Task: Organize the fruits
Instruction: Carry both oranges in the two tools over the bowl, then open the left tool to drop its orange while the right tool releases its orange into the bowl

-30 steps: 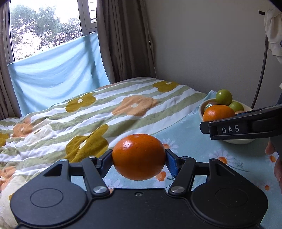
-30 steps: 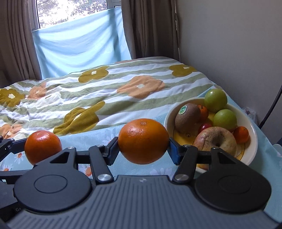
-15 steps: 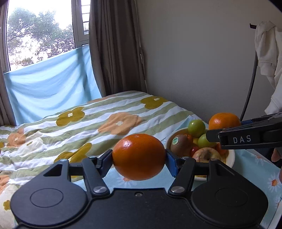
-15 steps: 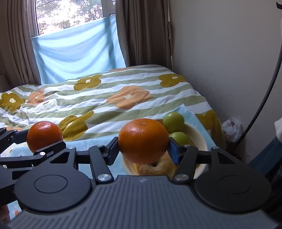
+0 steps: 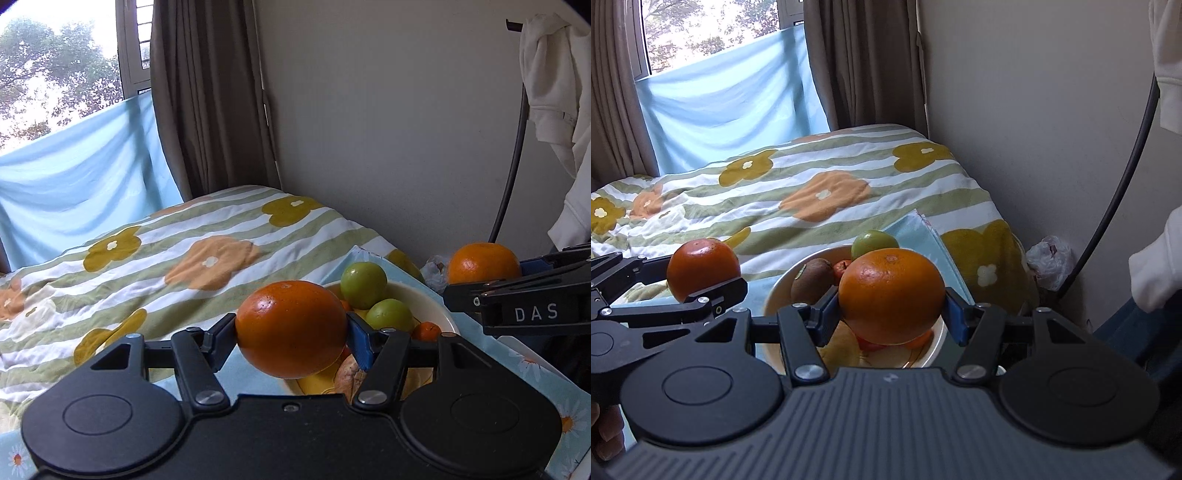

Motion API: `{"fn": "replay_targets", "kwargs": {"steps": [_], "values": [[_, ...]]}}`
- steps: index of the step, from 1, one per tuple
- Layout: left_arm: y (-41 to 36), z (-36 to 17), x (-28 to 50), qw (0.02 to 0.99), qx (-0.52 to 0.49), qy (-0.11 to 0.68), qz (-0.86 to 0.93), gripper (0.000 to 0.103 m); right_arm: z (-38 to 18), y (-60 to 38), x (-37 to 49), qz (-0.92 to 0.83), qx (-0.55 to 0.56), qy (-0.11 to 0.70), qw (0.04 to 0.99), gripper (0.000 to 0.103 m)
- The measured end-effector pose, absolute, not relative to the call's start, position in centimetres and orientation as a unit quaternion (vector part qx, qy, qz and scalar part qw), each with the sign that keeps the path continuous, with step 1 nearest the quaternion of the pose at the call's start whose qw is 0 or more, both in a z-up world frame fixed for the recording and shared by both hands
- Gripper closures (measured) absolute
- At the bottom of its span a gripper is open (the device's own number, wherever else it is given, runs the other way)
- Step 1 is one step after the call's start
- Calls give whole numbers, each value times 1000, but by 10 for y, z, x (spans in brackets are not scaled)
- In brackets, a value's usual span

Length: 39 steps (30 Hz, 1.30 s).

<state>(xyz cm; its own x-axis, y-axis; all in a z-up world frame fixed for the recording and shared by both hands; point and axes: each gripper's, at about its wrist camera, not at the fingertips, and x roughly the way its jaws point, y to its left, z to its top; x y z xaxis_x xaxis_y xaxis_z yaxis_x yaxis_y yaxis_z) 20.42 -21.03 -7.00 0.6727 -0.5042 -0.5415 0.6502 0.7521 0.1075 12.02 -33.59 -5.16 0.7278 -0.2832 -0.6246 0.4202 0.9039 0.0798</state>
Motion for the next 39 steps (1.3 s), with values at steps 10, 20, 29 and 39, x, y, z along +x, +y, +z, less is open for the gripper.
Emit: {"fn": "replay_targets", "kwargs": {"steps": [10,20,29,39], "values": [[-255,-97,230,887,165,266,-339,37,-73,-364,130,-195,121,332,915,30],[-279,-117,233,876,200,259,-355,36,-86,-377,136,-204,136,340,908,30],[-280,-124,235,873,202,262,-359,34,-89,-380,136,-209,139,340,906,30],[-258,-100,217,882,197,232,-360,6,-83,-378,134,-201,141,332,911,30]]}}
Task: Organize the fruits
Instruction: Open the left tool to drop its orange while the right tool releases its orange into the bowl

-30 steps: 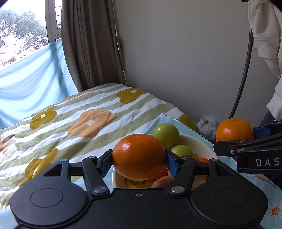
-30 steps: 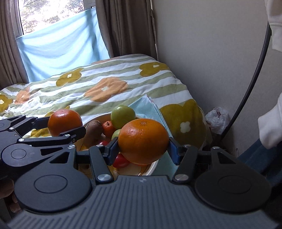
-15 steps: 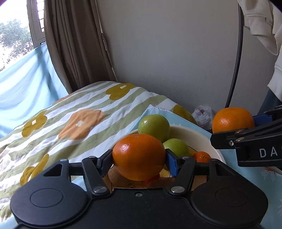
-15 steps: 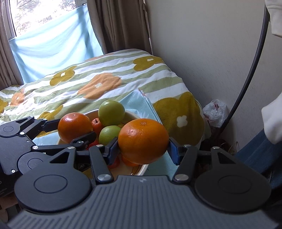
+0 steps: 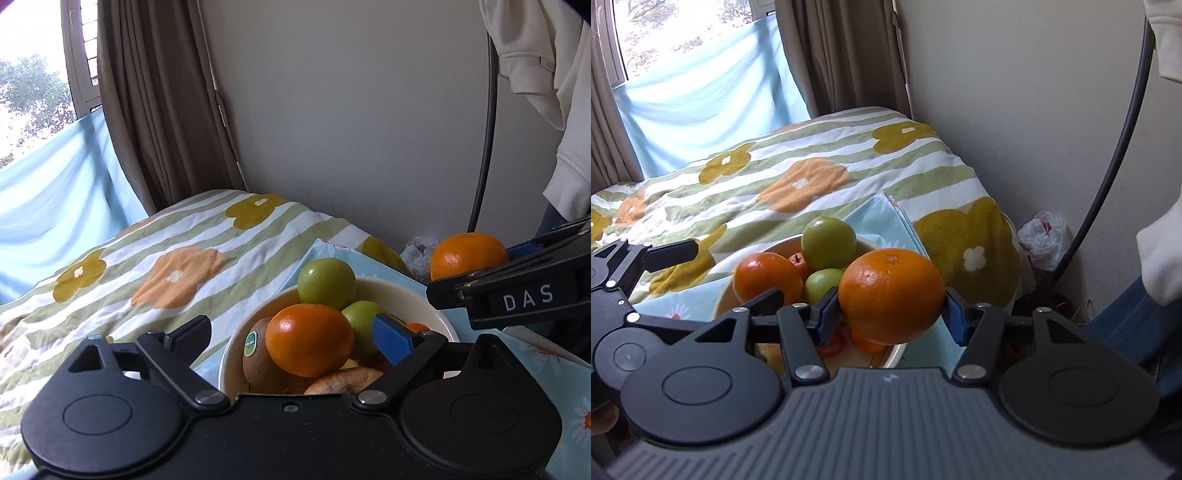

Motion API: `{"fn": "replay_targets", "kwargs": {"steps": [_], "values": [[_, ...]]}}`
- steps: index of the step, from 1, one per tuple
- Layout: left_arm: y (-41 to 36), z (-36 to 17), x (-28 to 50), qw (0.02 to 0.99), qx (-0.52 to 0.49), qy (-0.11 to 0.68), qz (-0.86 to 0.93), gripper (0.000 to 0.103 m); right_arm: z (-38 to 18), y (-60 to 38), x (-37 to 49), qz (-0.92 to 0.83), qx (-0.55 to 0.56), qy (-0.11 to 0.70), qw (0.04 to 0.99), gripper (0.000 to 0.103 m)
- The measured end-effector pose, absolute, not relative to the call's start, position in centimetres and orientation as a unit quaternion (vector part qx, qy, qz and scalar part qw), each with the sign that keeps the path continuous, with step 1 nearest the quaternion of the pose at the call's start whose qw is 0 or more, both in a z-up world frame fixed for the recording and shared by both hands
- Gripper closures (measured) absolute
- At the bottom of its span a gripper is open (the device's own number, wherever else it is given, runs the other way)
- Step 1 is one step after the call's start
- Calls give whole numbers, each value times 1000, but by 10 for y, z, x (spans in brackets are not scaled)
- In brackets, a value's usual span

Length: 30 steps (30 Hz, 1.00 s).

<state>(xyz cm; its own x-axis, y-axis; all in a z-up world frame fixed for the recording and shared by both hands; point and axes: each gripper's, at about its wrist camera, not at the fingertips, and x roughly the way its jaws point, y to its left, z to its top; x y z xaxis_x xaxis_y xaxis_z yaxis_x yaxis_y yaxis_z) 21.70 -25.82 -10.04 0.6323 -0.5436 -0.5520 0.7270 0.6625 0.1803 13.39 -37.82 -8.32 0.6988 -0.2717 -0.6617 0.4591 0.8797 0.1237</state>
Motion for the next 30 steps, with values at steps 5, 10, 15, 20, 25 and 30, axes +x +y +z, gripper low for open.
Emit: {"fn": "replay_targets", "kwargs": {"steps": [5,10,15,20,25,30], "values": [[-233,-100,216,886,188,252,-340,6,-81,-374,134,-186,149,332,912,30],[-207,-102,212,892,182,269,-313,6,-86,-369,139,-172,160,339,911,30],[-184,-102,208,899,164,284,-291,6,-98,-365,144,-167,172,351,905,30],[-166,-104,205,903,156,290,-275,6,-109,-363,145,-164,180,357,902,30],[-158,-102,203,907,150,292,-265,6,-111,-361,143,-162,178,348,906,23],[-150,-100,201,909,139,294,-259,6,-107,-358,139,-168,171,332,912,3]]}}
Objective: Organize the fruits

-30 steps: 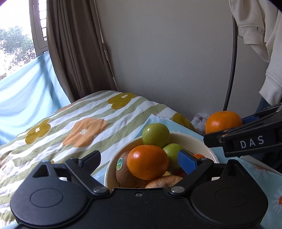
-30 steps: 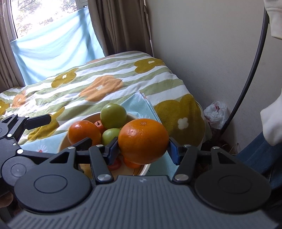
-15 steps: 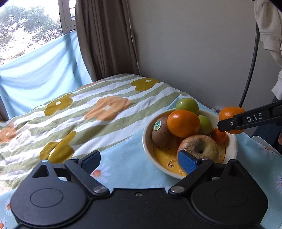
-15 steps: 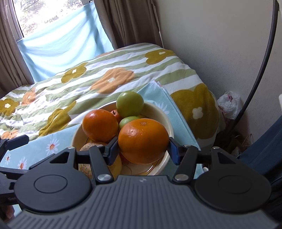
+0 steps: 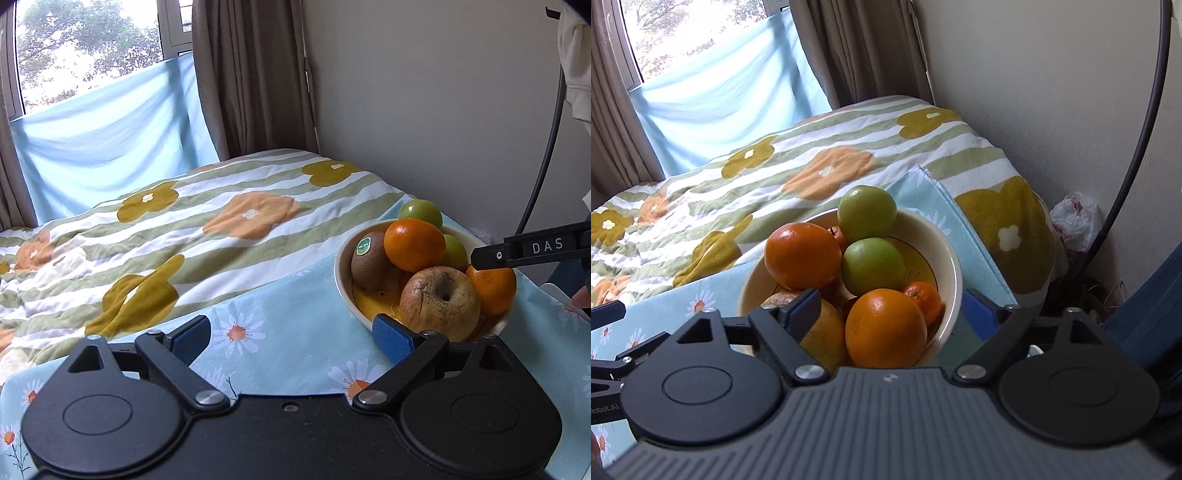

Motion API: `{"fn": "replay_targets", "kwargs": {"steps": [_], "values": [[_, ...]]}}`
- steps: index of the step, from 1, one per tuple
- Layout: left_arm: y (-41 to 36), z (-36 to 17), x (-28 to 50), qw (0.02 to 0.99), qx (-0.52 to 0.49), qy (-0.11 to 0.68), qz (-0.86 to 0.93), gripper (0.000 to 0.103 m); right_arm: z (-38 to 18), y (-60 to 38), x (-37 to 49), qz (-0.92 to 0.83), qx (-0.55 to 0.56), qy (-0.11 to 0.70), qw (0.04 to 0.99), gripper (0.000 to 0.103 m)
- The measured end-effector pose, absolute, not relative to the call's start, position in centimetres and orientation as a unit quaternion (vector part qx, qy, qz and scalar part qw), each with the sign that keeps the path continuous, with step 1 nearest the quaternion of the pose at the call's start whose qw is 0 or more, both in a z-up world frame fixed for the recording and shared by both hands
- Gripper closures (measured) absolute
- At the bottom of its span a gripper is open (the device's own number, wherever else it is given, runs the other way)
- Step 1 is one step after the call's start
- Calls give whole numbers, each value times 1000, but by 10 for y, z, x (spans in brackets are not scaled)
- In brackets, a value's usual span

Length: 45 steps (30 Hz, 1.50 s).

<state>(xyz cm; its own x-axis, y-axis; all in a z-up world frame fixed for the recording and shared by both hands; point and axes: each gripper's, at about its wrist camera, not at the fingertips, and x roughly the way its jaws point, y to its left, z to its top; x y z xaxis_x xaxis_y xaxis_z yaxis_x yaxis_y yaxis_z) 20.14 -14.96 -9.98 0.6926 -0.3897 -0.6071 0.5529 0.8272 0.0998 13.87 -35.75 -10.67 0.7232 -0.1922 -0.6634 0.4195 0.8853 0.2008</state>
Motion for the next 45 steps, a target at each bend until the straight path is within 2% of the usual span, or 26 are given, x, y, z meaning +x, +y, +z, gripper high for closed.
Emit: {"fn": "replay_targets", "kwargs": {"steps": [5,11,20,29,45], "values": [[-142,-91,195,913,139,286,-254,6,-98,-350,136,-169,160,330,915,3],[-120,-63,190,925,130,262,-244,6,-63,-321,131,-151,119,305,933,3],[-44,-12,172,948,109,229,-192,6,-6,-257,126,-112,82,276,951,3],[31,29,132,962,82,225,-130,0,38,-197,101,-80,45,263,961,1],[30,43,58,959,20,271,-78,0,46,-181,37,-112,18,305,946,0]]}}
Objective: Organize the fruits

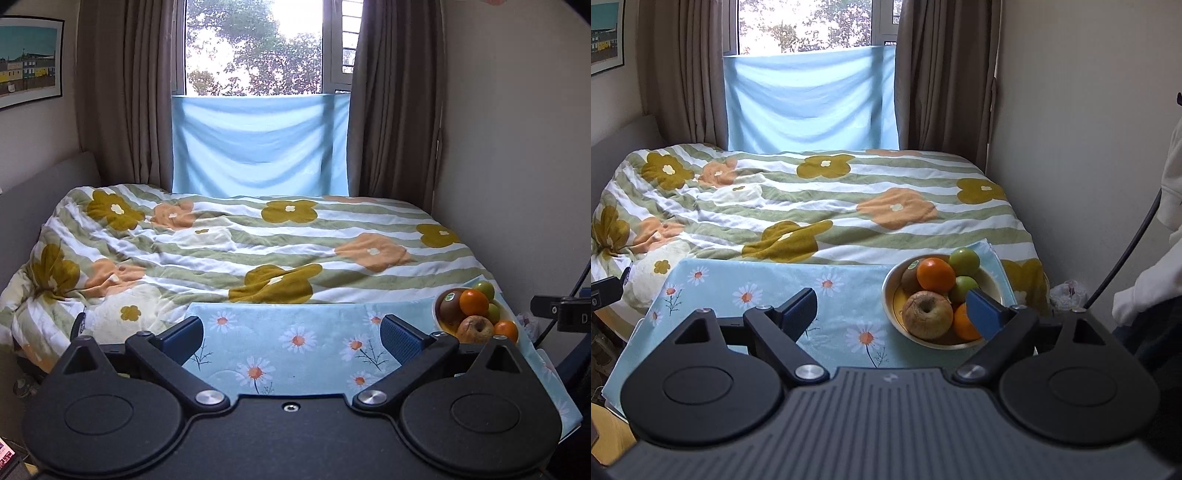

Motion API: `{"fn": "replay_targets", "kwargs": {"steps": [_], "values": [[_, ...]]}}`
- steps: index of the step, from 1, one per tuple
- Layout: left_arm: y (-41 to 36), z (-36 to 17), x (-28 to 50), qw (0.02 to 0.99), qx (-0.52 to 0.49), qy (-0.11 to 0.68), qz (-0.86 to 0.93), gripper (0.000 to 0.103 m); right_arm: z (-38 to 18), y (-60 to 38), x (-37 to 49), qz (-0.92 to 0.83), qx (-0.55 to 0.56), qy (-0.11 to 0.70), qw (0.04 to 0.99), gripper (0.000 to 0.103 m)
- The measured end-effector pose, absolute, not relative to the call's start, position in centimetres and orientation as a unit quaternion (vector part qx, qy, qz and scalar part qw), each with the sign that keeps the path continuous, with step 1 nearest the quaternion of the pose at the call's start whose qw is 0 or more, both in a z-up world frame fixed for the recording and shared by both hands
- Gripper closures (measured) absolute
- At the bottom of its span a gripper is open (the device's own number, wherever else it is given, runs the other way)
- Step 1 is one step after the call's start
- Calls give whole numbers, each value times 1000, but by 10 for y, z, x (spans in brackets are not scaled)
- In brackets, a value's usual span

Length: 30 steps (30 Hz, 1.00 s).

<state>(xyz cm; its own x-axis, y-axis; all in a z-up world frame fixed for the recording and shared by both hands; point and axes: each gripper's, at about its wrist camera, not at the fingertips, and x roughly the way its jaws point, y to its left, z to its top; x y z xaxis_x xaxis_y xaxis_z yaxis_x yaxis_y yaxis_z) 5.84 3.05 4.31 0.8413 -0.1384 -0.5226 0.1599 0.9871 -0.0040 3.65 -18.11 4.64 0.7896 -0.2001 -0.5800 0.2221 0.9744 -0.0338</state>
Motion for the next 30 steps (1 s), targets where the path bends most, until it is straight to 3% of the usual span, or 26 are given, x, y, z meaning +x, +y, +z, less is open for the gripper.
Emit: {"fn": "replay_targets", "kwargs": {"steps": [30], "values": [[10,42,47,961,40,265,-71,0,38,-187,11,-87,29,306,947,0]]}}
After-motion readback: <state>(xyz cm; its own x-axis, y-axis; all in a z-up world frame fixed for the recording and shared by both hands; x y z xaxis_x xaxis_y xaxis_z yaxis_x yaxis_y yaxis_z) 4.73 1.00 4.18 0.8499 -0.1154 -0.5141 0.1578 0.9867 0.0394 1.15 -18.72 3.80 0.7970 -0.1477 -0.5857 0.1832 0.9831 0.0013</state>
